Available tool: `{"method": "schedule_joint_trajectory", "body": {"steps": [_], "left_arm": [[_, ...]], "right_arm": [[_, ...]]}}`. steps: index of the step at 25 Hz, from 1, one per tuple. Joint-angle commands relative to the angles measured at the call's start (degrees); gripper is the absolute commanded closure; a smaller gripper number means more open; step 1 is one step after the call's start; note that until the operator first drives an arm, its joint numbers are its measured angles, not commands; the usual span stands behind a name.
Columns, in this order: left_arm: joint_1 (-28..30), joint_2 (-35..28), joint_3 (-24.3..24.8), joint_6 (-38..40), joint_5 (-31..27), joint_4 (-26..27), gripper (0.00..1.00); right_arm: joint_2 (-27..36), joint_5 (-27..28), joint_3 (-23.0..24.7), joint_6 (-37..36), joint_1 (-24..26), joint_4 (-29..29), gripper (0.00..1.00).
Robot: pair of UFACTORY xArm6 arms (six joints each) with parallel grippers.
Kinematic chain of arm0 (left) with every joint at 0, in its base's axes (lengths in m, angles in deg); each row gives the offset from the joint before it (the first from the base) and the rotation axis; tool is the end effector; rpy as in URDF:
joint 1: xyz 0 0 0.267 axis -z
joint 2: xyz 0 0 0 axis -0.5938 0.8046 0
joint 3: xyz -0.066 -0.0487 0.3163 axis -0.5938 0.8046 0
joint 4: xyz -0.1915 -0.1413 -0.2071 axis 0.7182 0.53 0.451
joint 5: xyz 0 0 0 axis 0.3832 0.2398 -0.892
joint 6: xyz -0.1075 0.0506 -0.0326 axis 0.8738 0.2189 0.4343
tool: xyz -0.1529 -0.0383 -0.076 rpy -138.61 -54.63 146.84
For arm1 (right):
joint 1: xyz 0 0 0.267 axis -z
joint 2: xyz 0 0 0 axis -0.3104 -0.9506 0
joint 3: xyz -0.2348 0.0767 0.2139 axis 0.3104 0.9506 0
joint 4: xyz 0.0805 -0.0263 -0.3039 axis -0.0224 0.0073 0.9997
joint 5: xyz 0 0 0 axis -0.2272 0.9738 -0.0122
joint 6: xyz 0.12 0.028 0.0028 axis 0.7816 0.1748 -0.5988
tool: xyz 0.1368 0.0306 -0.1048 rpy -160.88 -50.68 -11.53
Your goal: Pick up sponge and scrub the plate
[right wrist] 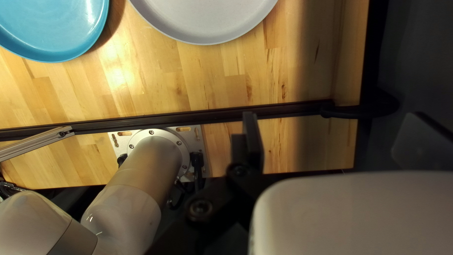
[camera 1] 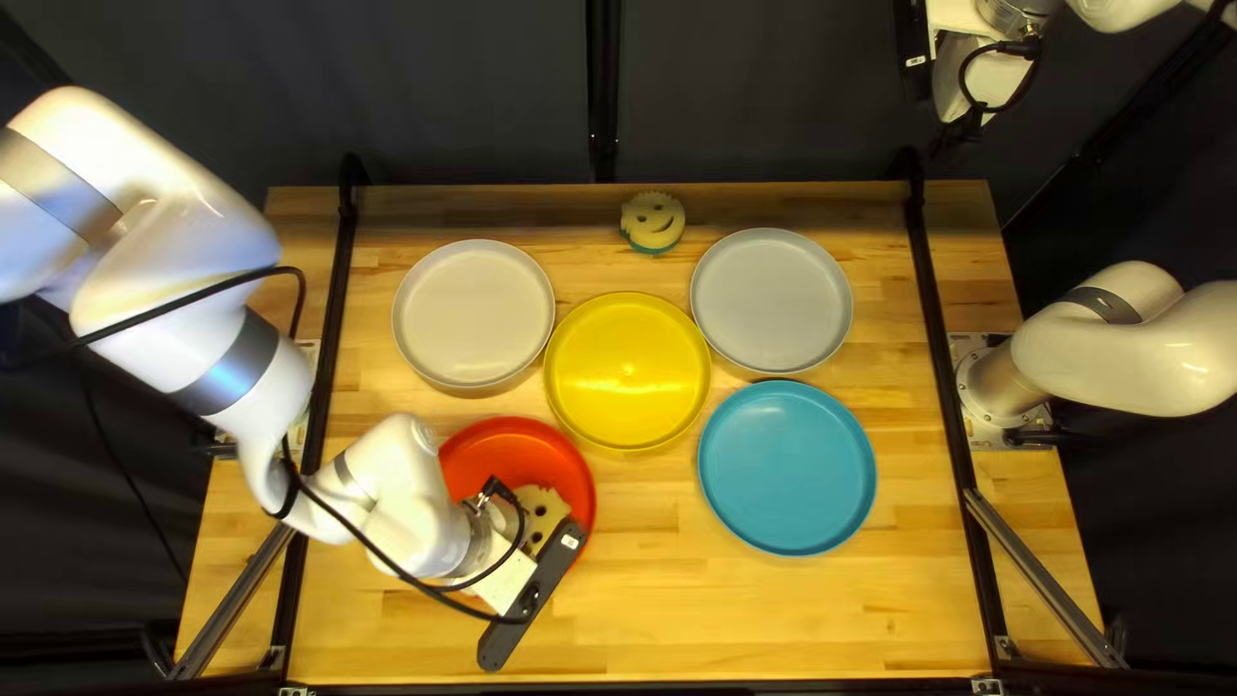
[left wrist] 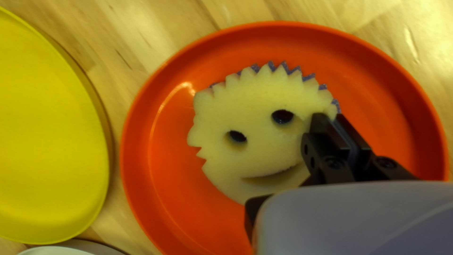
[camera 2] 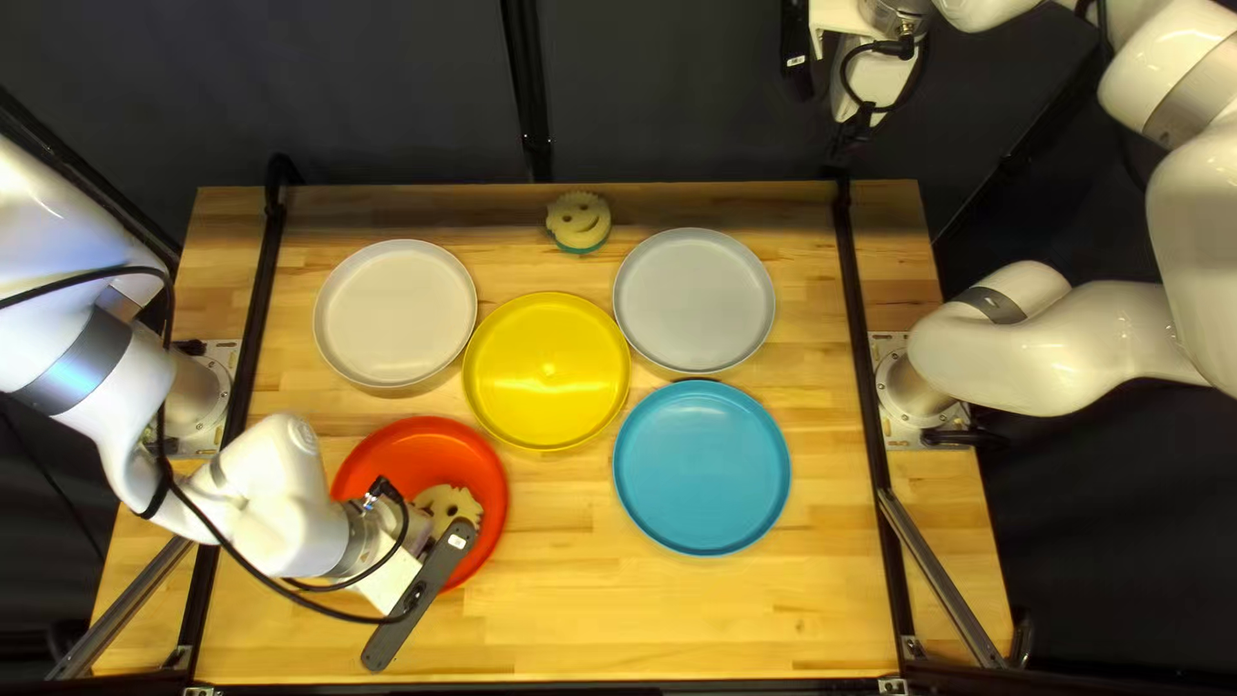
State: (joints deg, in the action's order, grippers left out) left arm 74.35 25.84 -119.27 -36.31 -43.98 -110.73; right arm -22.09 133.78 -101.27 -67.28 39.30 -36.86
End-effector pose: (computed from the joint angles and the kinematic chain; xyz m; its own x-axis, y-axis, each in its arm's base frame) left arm 0.3198 -0.2292 0.1018 0.7770 -0.6143 0.1377 -0.5954 -0.7881 -0.1560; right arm 0.1488 -0.1856 0.3119 0.9906 -0.1217 0.0624 -0.1168 -0.9901 -0.0773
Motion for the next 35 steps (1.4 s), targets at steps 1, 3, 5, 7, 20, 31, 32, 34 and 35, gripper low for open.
{"method": "schedule_joint_trajectory", "body": {"steps": [1,3,5,7,20,31,32,34,35], "left_arm": [[1.78,-2.96,2.8,0.4,-1.07,2.66,1.0],[1.45,-3.69,3.45,-0.23,-1.36,3.45,1.0],[0.29,-4.41,4.25,-1.33,-1.21,3.86,1.0],[-1.79,-5.2,5.1,-3.22,-0.86,4.25,1.0],[-10.5,-5.89,5.04,-13.8,0.48,6.41,1.0],[-1.59,1.54,-3.2,-1.32,-0.56,0.81,1.0],[-1.21,1.97,-3.84,-0.8,-0.83,0.39,1.0],[-0.91,2.23,-4.29,-0.36,-1.07,-0.14,1.0],[-1.05,1.96,-3.92,-0.43,-0.94,-0.23,1.0]], "right_arm": [[0.0,0.0,0.0,0.0,0.0,0.0,0.0],[0.0,0.0,0.0,0.0,0.0,0.0,0.0],[0.0,0.0,0.0,0.0,0.0,0.0,0.0],[0.0,0.0,0.0,0.0,0.0,0.0,0.0],[0.0,0.0,0.0,0.0,0.0,0.0,0.0],[0.0,0.0,0.0,0.0,0.0,0.0,0.0],[0.0,0.0,0.0,0.0,0.0,0.0,0.0],[0.0,0.0,0.0,0.0,0.0,0.0,0.0],[0.0,0.0,0.0,0.0,0.0,0.0,0.0]]}}
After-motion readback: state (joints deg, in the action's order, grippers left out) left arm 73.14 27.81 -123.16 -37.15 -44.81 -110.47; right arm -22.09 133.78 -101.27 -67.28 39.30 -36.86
